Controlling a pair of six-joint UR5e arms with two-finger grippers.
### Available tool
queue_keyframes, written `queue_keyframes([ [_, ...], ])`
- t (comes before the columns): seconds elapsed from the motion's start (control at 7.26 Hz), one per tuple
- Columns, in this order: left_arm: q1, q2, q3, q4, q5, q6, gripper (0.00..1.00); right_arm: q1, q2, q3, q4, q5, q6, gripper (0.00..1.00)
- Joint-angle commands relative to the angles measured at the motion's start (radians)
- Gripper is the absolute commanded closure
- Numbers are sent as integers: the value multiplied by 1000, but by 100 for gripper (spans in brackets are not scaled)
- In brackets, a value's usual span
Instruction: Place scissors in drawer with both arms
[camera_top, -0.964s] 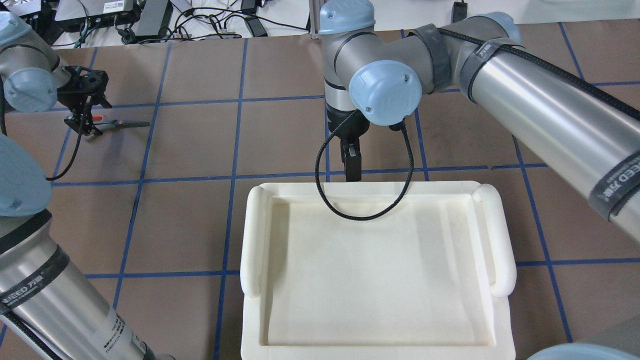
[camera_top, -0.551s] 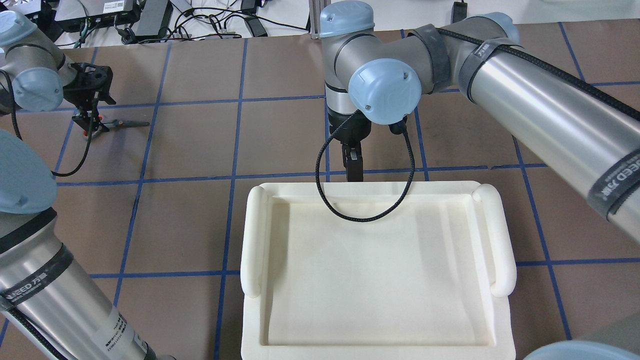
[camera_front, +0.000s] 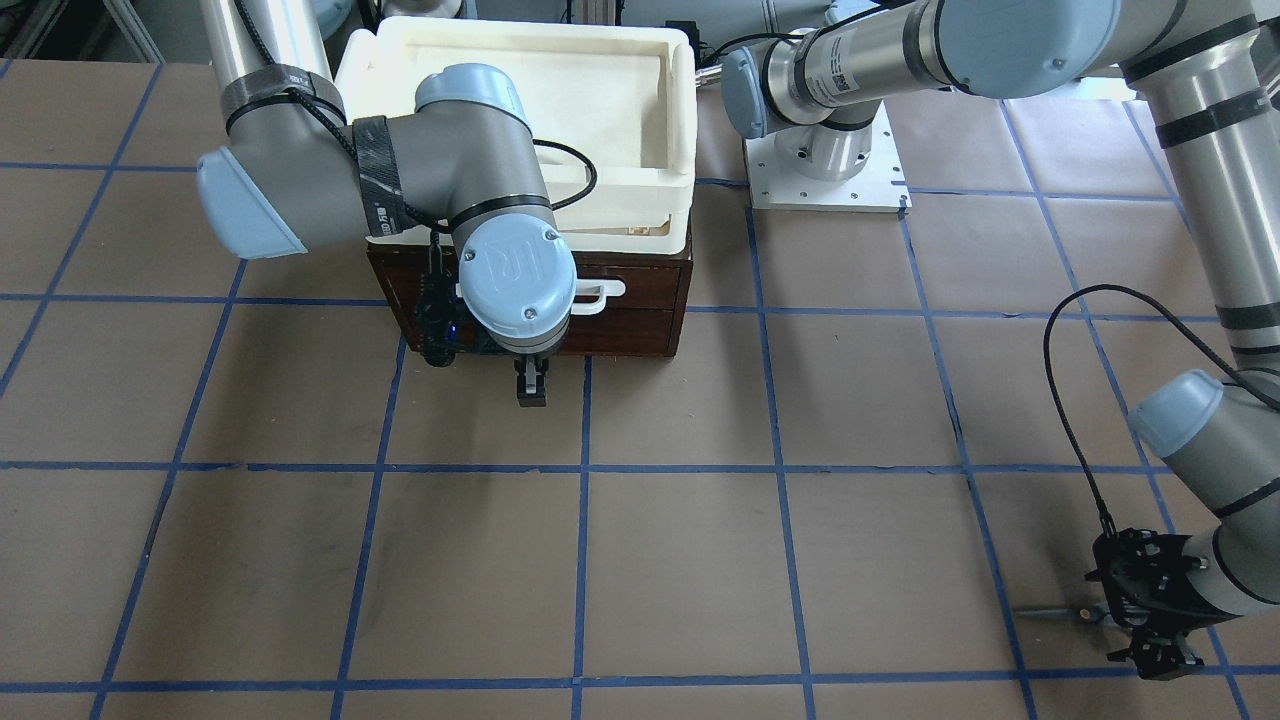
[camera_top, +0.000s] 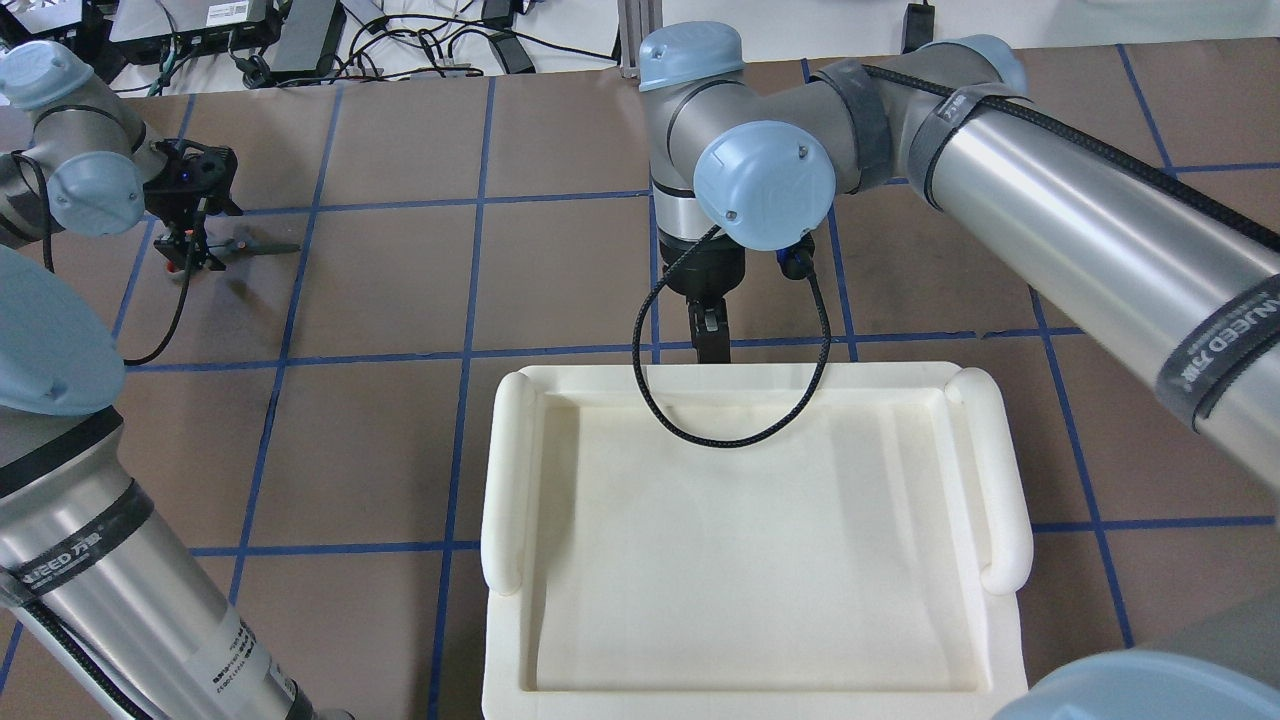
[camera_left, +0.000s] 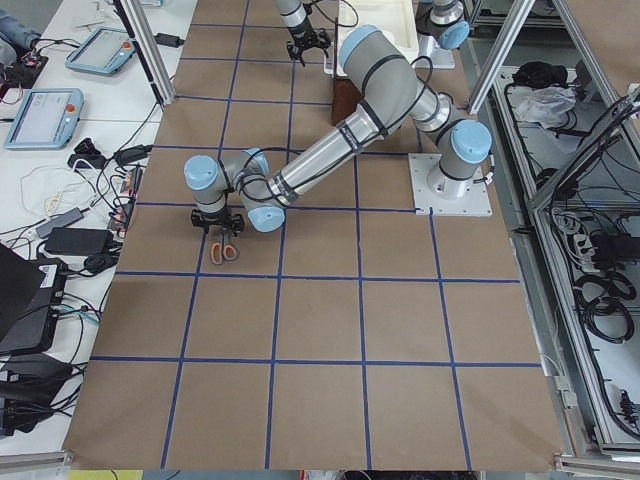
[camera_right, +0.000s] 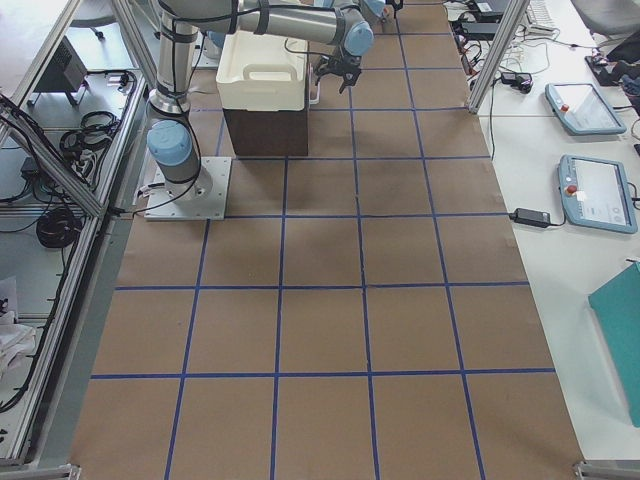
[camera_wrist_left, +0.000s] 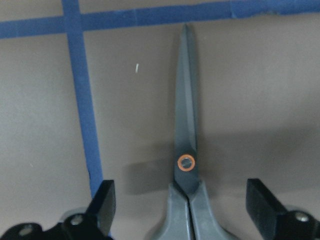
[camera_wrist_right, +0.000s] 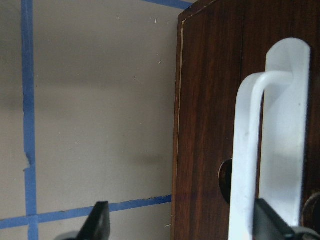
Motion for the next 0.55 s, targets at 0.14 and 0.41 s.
queue_keyframes([
  [0.14, 5, 0, -2, -1, 2, 2, 10, 0, 4, 9, -1, -5, -14, 0],
  [0.41, 9, 2, -3, -1, 3, 5, 17, 0, 19, 11, 2, -3, -17, 0],
])
